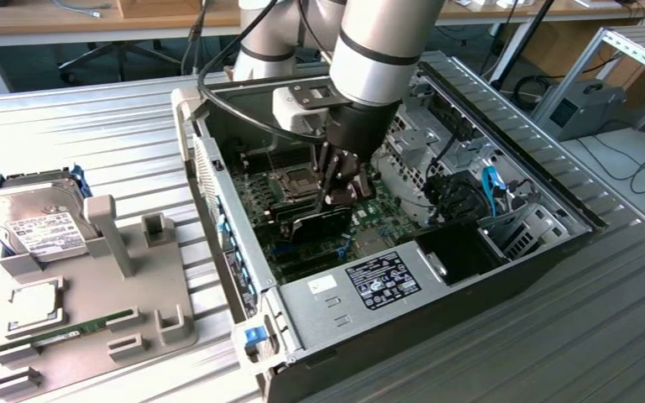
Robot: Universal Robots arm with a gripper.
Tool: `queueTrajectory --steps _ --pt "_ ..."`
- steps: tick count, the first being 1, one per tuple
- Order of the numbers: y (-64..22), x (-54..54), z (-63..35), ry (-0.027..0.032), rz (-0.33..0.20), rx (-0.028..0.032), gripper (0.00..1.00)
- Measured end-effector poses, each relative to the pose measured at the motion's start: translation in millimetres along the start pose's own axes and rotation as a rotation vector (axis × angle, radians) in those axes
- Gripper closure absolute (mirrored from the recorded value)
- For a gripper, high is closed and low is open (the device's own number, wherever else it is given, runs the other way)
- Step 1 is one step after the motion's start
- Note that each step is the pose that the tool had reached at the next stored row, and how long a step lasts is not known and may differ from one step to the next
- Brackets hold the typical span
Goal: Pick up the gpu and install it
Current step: 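Insert the gpu into the slot, then press down on the gpu until it lock into place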
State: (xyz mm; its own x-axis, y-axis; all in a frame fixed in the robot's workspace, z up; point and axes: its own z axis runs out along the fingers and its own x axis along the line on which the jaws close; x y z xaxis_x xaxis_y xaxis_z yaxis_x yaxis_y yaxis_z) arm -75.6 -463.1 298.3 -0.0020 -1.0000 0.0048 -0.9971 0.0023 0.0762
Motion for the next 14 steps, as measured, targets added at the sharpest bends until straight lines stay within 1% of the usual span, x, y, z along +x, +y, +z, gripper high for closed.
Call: queueTrajectory --steps 10,11,12,13,14 --pt "0.7 0.0 0.2 0.0000 0.000 0.0000 0.89" --pt "3.0 0.0 0.7 -0.0001 0.000 0.0001 0.89" --pt "7.2 0.0 1.4 -0.0001 0.000 0.0001 0.89" --pt "13.5 0.0 2.6 -0.0005 0.000 0.0001 0.89" --pt "16.7 0.0 3.3 -0.0010 0.000 0.0002 0.89"
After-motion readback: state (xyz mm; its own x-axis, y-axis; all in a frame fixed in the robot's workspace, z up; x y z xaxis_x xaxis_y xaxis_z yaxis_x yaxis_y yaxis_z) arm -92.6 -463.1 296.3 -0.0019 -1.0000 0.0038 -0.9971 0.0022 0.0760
